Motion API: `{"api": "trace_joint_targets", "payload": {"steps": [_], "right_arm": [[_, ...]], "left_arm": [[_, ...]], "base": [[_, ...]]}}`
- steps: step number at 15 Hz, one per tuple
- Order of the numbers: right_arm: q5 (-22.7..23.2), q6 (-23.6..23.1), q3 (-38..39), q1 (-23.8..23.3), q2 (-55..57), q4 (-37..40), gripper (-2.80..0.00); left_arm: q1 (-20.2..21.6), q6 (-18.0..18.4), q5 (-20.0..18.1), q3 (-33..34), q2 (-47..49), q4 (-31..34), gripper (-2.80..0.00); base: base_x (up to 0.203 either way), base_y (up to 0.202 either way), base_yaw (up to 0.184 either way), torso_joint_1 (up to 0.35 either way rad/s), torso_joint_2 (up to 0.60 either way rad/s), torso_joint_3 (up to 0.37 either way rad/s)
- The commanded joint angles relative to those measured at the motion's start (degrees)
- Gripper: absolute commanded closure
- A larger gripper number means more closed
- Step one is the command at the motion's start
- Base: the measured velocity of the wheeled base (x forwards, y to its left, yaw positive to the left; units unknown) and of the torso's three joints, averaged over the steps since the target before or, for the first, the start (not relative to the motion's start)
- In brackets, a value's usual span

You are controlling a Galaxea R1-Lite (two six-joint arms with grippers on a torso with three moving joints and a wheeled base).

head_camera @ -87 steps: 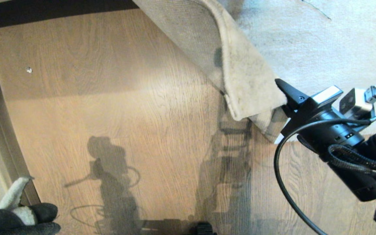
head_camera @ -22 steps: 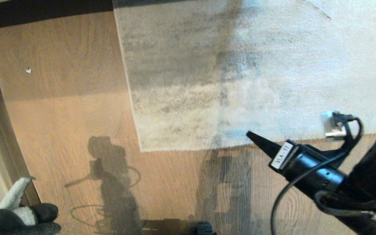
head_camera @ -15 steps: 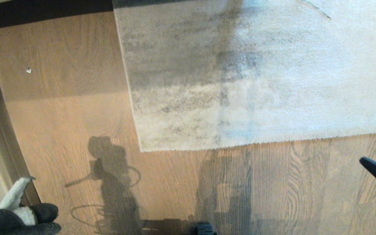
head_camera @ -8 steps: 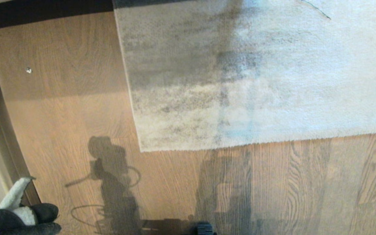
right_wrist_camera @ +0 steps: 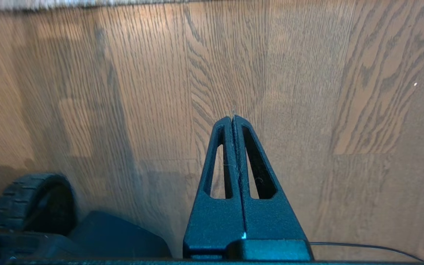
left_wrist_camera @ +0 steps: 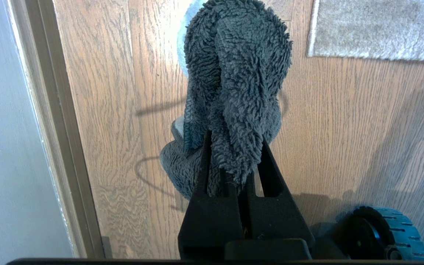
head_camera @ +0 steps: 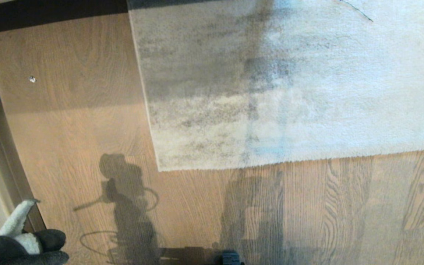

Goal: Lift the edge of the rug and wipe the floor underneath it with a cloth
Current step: Put down the rag

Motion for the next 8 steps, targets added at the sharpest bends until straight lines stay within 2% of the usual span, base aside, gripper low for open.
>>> {"api": "trace_joint_targets", "payload": {"steps": [1, 8], "right_arm": [[-0.13, 1.23, 0.01, -0.01, -0.30, 0.04, 0.00], [-0.31, 2.28, 0.01, -0.01, -0.30, 0.04, 0.00]], "left_arm": [[0.00, -0.03, 0.03, 0.01, -0.02, -0.03, 0.00], [0.00, -0.03, 0.03, 0.01, -0.02, -0.03, 0.00]], "base": [[0.000, 0.000, 0.000, 0.000, 0.00, 0.000], [0.000, 0.000, 0.000, 0.000, 0.00, 0.000]]}}
